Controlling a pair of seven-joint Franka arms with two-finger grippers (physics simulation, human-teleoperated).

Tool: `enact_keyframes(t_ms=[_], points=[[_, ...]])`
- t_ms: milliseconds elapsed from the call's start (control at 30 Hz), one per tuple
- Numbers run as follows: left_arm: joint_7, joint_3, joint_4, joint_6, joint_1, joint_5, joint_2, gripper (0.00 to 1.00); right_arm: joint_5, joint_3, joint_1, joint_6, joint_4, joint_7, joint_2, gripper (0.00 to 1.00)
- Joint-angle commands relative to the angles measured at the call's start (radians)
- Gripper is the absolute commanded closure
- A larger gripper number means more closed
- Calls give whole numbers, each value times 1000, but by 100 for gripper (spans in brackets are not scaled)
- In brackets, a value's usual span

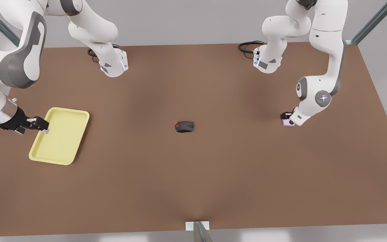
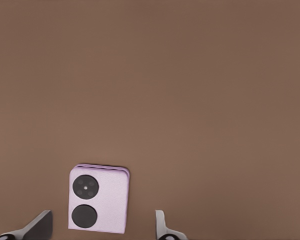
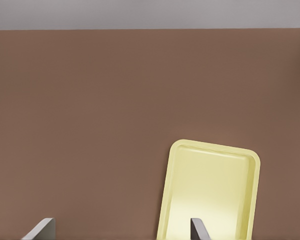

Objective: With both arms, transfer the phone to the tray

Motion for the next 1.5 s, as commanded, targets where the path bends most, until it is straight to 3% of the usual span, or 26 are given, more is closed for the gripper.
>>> enact_keyframes(t_ms=[0, 167, 733, 833, 1233, 1367, 1467], points=[[23, 6, -12, 105, 1, 3, 4, 0, 1, 0, 0, 0, 1, -8, -1, 0], [176, 40, -17, 109, 1, 4, 41, 0, 1, 0, -1, 0, 1, -8, -1, 0], [179, 43, -57, 214, 1, 4, 150, 0, 1, 0, 0, 0, 1, -8, -1, 0], [179, 43, -55, 214, 1, 4, 154, 17, 1, 0, 0, 0, 1, -8, -1, 0], [172, 43, -31, 157, 1, 4, 120, 21, 1, 0, 0, 0, 1, -8, -1, 0], [146, 30, 46, 77, -36, 4, 113, 21, 1, 0, 0, 0, 1, -8, -1, 0], [-83, 29, 267, -159, -254, 1, 151, 21, 1, 0, 0, 0, 1, -8, -1, 0]])
